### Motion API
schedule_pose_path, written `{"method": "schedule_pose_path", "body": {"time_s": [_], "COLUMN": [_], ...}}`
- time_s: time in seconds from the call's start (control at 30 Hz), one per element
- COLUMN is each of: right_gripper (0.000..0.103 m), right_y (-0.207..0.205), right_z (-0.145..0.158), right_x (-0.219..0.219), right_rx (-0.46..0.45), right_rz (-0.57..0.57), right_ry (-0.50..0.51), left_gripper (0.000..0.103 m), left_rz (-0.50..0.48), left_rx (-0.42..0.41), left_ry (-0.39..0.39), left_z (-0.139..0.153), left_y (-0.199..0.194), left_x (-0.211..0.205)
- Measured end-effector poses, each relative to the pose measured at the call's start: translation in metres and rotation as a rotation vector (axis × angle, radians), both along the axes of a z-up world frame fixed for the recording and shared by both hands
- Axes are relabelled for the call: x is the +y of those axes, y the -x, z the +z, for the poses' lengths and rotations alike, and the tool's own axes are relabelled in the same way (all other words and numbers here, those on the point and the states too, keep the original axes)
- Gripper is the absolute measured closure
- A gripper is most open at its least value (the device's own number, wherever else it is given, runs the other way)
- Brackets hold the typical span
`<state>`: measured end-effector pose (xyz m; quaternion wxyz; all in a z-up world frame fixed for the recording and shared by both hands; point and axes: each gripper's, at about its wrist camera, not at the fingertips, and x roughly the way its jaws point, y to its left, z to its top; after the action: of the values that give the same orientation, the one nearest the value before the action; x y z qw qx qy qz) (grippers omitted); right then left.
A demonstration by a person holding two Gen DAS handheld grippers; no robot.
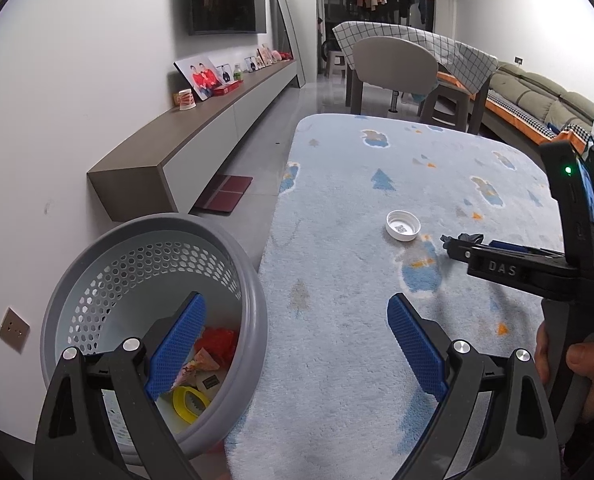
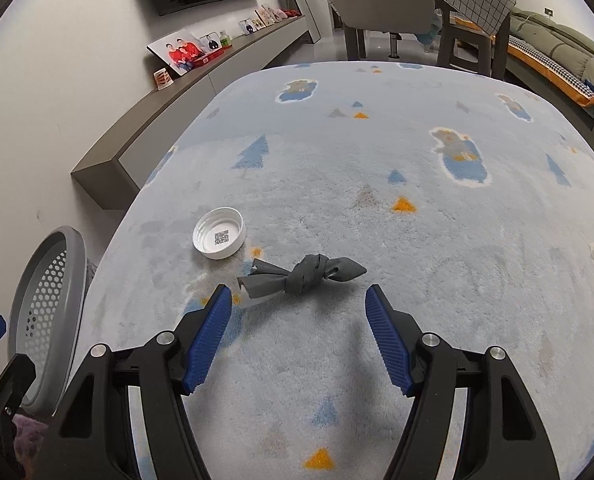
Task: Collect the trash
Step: 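Grasp the grey knotted cloth with the right tool and lift it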
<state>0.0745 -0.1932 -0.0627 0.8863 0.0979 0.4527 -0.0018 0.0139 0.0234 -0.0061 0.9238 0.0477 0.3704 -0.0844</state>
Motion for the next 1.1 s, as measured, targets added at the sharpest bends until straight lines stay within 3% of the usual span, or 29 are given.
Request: {"method": "schedule_pose_path", "body": {"time_s": [0.37, 0.57, 1.1], "right_gripper": [0.037, 0.058, 0.069], "right_y": [-0.021, -0.02, 0.003], "right_z": [-0.012, -0.013, 0.002], "right_x": [0.008, 0.011, -0.008], "right_rx": [0.036, 0.036, -0.005], "right_rz": [-0.015, -0.006, -0.022], "right_ry": [0.046, 0.075, 0.004], "left_gripper": [0.013, 0.013, 0.013], "left_rz": [-0.007, -0.006, -0.026], "left_rx": [0.01, 0.012, 0.02], "left_ry": [0.002, 0.006, 0.008], "left_z": [-0.001, -0.001, -0.003], "left_y": [-0.001, -0.001, -0.002], "left_x": [-0.002, -0.001, -0.011]}}
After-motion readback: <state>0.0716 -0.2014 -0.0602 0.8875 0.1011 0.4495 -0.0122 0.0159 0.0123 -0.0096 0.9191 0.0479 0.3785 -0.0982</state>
